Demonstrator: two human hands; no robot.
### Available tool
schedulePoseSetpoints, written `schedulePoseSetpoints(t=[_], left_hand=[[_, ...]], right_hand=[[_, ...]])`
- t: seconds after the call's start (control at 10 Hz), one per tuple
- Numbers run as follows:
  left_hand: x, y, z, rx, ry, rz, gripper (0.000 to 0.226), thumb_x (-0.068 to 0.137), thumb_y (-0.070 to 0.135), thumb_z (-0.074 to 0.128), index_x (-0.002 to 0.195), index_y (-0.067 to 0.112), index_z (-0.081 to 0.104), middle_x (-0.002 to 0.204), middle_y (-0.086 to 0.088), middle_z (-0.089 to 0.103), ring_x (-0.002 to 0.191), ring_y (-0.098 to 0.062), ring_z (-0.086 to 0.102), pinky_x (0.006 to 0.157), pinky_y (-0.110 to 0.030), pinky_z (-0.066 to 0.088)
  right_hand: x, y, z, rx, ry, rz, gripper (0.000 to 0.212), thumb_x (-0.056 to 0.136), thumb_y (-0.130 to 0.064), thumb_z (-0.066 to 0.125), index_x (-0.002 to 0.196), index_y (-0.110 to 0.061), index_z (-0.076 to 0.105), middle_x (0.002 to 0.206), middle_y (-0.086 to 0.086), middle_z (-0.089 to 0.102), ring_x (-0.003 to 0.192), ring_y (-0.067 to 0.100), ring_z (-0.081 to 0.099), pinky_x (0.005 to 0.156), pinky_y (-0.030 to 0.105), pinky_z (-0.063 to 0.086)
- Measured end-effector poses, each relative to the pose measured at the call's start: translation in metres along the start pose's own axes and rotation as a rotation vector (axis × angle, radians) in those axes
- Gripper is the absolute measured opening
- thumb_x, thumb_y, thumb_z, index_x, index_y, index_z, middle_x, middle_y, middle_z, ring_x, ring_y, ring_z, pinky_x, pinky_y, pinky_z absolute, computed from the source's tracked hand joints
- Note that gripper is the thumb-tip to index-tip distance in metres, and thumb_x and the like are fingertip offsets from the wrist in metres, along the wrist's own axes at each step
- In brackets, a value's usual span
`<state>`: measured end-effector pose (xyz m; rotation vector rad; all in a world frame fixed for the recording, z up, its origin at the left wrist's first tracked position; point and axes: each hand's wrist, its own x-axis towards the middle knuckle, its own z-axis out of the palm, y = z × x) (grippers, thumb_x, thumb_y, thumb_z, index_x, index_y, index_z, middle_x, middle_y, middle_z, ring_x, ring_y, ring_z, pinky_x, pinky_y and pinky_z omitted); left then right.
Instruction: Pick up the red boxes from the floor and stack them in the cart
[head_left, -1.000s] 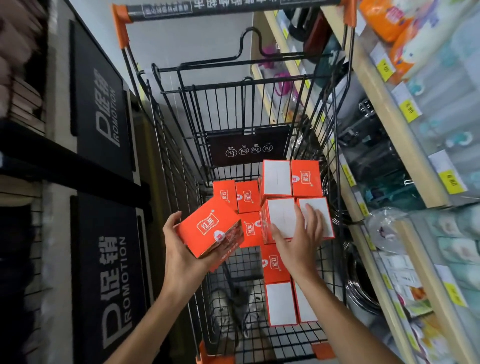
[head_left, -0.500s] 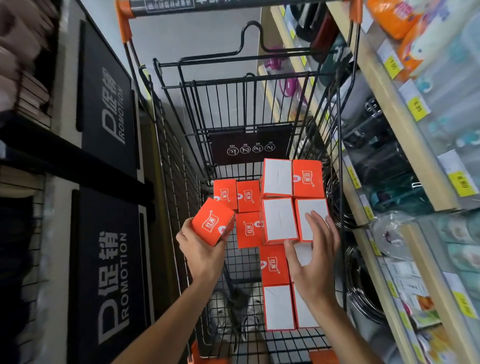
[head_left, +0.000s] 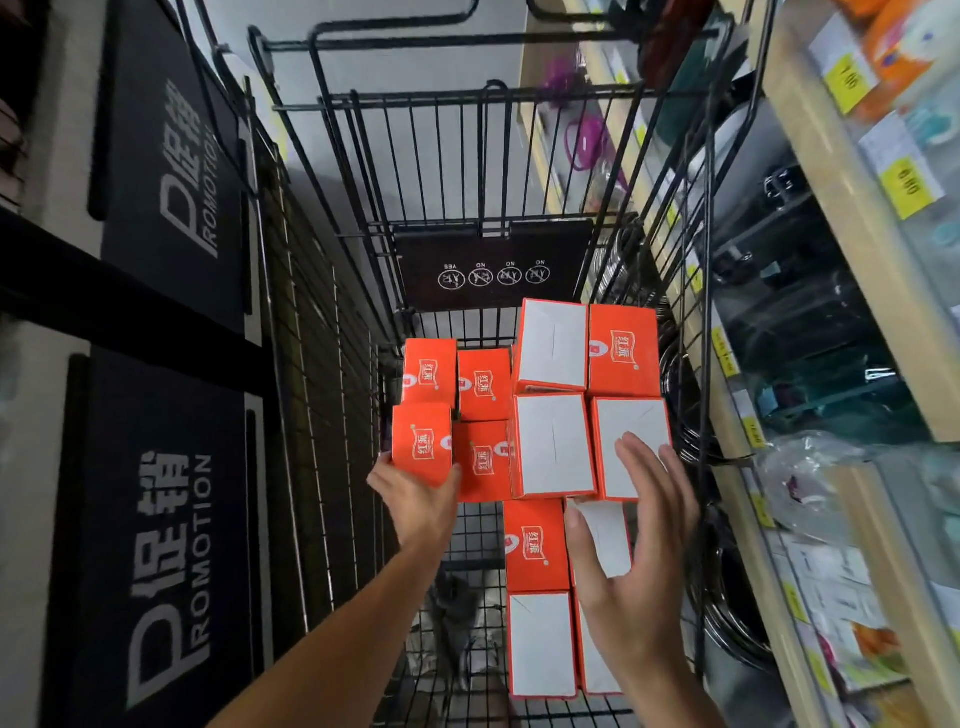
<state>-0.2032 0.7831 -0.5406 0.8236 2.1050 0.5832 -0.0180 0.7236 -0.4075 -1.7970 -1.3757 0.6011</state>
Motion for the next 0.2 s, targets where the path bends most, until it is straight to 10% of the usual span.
schedulePoseSetpoints(t=[0.2], left_hand=[[0.024, -0.009, -0.021, 0.238, -0.372, 0.046, 0.102, 0.079, 0.068, 0.07, 0.152, 0.021, 0.017, 0.145, -0.01, 0.037, 0.139, -0.034, 0.038, 0.114, -0.054, 0.035]], right_hand=[[0.008, 0.012, 0.007, -0.054, -0.054, 0.005, 0.066, 0.089, -0.032, 0.066, 0.149, -0.014, 0.046, 0.157, -0.005, 0.04, 0.152, 0.017, 0.027, 0.123, 0.034, 0.022]])
